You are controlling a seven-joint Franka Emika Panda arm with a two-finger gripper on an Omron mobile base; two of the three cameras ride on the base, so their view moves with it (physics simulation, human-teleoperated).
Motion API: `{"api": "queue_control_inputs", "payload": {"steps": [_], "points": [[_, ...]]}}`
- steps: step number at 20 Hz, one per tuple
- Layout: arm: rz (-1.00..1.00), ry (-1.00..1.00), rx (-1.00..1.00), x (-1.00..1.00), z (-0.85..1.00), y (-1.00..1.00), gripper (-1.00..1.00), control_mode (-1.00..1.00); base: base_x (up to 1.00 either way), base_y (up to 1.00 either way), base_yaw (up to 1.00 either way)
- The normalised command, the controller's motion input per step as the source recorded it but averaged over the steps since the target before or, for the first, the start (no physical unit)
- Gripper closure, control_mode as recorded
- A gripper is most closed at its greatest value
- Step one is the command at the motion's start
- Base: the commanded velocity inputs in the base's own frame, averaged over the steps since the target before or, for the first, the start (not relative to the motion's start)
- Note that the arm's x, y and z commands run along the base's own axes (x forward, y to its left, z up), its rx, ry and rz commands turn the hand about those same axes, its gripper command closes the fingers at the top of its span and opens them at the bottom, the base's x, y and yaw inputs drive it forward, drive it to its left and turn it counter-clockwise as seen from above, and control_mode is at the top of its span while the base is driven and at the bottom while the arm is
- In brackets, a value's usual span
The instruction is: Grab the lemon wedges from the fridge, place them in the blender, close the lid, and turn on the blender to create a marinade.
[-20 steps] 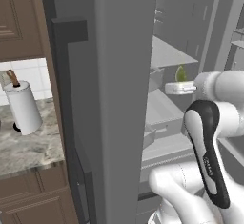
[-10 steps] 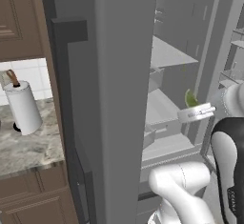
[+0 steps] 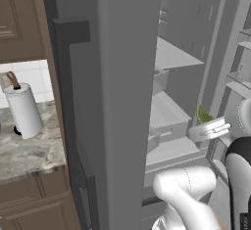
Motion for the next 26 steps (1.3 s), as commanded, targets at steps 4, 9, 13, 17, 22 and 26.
{"api": "queue_control_inputs", "payload": {"steps": [4, 9, 13, 17, 22, 26], "points": [[0.0, 0.0, 0.0, -0.34, 0.0, -0.01, 1.0, 1.0, -0.5, -0.1, 0.0], [0.0, 0.0, 0.0, 0.0, 0.0, 0.0, 1.0, 1.0, -1.0, -0.08, 0.07], [0.0, 0.0, 0.0, 0.0, 0.0, 0.0, 1.0, 1.0, -1.0, 0.39, 0.56], [0.0, 0.0, 0.0, 0.0, 0.0, 0.0, 1.0, 1.0, -0.56, 0.5, 0.93], [0.0, 0.0, 0.0, 0.0, 0.0, 0.0, 1.0, 1.0, -0.35, 0.72, 0.95], [0.0, 0.0, 0.0, 0.0, 0.0, 0.0, 1.0, 1.0, -0.11, 0.89, 0.86]]}}
